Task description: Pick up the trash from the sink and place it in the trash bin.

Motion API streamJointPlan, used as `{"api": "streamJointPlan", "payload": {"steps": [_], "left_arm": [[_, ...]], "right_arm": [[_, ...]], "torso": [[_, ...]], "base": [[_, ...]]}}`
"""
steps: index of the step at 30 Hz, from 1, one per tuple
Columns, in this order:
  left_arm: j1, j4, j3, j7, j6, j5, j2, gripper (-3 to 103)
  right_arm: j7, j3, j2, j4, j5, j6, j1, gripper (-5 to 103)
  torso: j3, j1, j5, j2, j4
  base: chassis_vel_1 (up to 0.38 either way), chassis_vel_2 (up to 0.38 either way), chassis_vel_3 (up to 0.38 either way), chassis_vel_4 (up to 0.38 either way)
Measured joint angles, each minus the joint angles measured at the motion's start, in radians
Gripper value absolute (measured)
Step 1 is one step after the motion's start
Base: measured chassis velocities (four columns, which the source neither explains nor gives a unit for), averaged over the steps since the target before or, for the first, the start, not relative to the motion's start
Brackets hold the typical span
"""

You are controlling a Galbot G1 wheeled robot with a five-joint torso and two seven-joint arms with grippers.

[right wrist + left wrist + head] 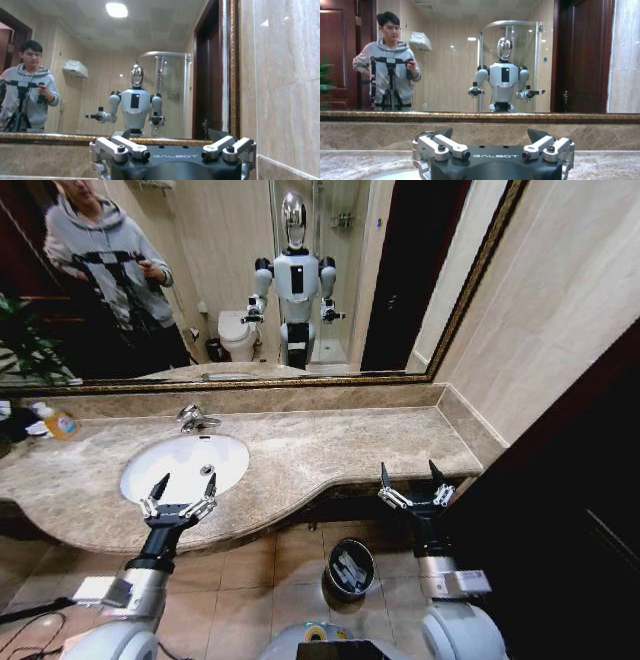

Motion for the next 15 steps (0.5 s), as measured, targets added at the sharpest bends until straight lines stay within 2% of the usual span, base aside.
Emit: {"api": "streamJointPlan", "payload": {"steps": [8,15], "left_arm": [[0.0,0.0,0.0,0.0,0.0,0.0,0.0,100],[0.0,0.0,0.0,0.0,0.0,0.0,0.0,100]], "right_arm": [[0.035,0.007,0.003,-0.022,-0.03,0.035,0.019,100],[0.033,0.003,0.003,-0.015,-0.031,0.032,0.016,100]], "torso": [[0.0,0.0,0.0001,0.0,0.0],[0.0,0.0,0.0,0.0,0.0]], "base": [[0.0,0.0,0.0,0.0],[0.0,0.0,0.0,0.0]]}}
